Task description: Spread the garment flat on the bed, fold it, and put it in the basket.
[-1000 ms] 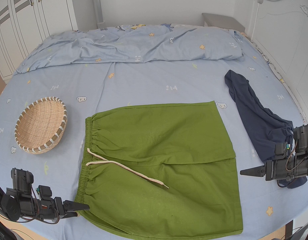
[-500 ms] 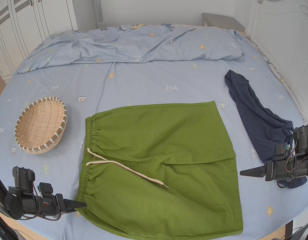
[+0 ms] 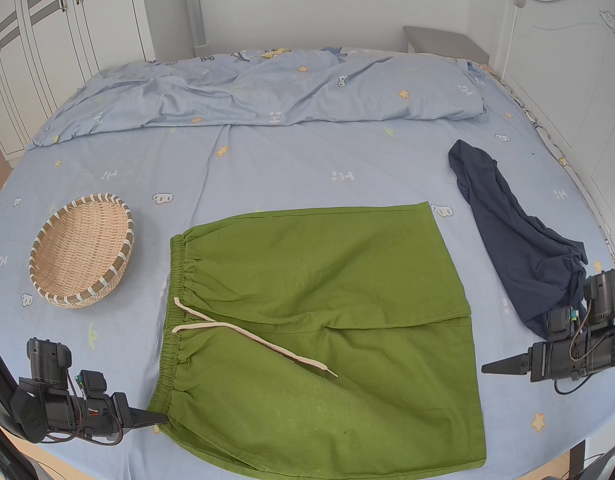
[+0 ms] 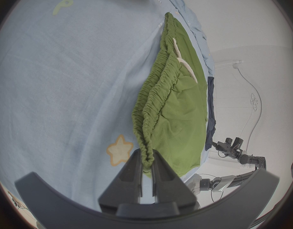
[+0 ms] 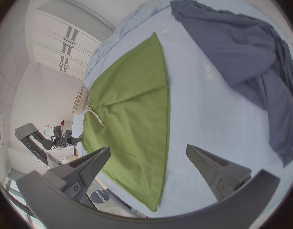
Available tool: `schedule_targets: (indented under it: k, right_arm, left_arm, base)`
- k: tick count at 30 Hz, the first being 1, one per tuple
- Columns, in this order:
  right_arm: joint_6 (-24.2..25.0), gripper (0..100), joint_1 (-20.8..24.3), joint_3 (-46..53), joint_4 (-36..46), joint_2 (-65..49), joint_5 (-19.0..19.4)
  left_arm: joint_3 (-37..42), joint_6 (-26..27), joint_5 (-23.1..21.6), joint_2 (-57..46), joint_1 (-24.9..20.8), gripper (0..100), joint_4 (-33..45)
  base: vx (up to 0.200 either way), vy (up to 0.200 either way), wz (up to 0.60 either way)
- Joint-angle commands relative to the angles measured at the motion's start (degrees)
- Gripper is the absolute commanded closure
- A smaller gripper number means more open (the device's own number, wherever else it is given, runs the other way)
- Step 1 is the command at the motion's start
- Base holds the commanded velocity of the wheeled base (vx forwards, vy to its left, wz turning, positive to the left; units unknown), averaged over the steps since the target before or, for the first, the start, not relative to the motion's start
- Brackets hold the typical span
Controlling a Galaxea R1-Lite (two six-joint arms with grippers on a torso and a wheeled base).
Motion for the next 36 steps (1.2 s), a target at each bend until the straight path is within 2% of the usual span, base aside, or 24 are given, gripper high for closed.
schedule_targets:
  k: [1, 4, 5, 9, 16, 30, 33, 36]
  right_arm:
    - [-0.1, 0, -0.5, 5.4, 0.2, 0.9, 0.2]
    - [-1.1, 0, 0.0, 8.4, 0.0, 1.3, 0.1]
    - [-3.0, 0, 0.1, 11.0, -0.6, 2.4, 0.1]
    - [-3.4, 0, 0.8, 14.9, -4.4, 6.0, 0.1]
    - [-3.3, 0, 6.5, 21.2, -14.9, 11.8, 0.2]
    - [-3.0, 0, 11.1, 22.0, -14.0, 12.0, 0.5]
    - [-2.3, 0, 12.7, 22.0, -14.6, 12.0, 3.4]
    - [-2.1, 0, 12.9, 22.0, -15.0, 12.0, 4.1]
  left_arm:
    - [1.5, 0.8, 0.1, -0.9, -0.1, 100, -0.1]
    - [1.5, 1.0, 0.1, -0.8, 0.0, 100, -0.3]
    - [1.4, 1.0, 0.2, -0.7, 0.1, 100, -0.5]
    - [1.4, 1.0, 0.2, -0.8, 0.7, 100, -0.6]
    - [1.4, 1.2, 0.2, -0.8, 0.8, 100, -0.6]
    - [1.5, 1.2, 0.3, -0.8, 1.0, 100, -1.3]
    - [1.5, 1.2, 0.3, -0.8, 1.0, 100, -1.3]
    - [1.5, 1.2, 0.3, -0.8, 1.0, 100, -1.2]
  base:
    - [0.0, 0.0, 0.0]
    - [0.0, 0.0, 0.0]
    - [0.0, 0.0, 0.0]
    - [0.0, 0.0, 0.0]
    - [0.0, 0.0, 0.0]
    - [0.0, 0.0, 0.0]
    - [0.0, 0.0, 0.0]
    - [0.0, 0.0, 0.0]
